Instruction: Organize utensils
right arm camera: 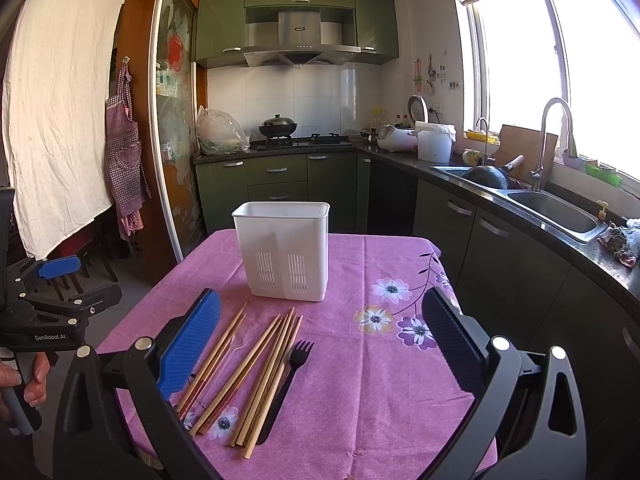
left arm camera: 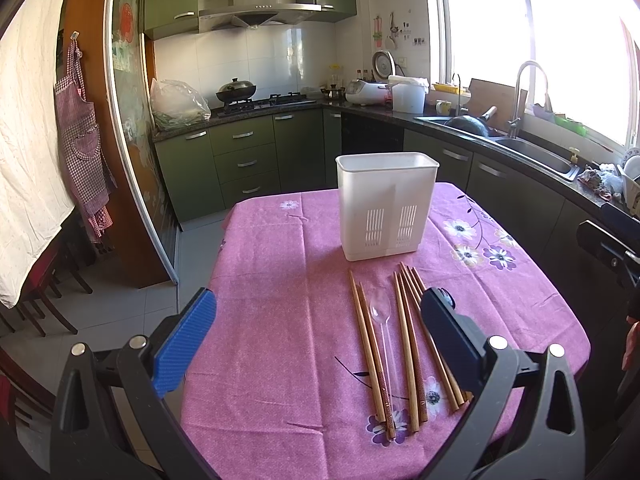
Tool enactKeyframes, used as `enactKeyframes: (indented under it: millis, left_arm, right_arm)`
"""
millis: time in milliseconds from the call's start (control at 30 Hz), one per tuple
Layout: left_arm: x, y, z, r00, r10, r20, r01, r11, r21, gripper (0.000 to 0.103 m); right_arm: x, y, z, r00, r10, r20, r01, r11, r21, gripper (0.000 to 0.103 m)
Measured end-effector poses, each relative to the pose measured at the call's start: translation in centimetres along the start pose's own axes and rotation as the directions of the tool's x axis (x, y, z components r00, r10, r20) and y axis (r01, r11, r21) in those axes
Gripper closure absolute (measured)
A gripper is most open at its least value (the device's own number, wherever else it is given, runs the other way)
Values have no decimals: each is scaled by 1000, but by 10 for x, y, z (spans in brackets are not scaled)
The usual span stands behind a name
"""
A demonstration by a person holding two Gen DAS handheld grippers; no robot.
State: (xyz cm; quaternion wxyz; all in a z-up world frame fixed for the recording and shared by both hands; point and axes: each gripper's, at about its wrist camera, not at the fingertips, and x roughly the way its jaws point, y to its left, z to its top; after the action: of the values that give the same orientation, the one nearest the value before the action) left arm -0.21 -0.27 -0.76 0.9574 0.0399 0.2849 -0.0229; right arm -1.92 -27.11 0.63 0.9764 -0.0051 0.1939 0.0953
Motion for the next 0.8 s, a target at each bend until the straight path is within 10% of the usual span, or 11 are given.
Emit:
enactKeyframes:
  millis: [800]
  left_arm:
    - [6, 0, -6, 1000, -7, -18, 7, 1000, -1, 6]
  right_arm:
    - [7, -2, -3, 1000, -7, -20, 8, 1000, 6, 4]
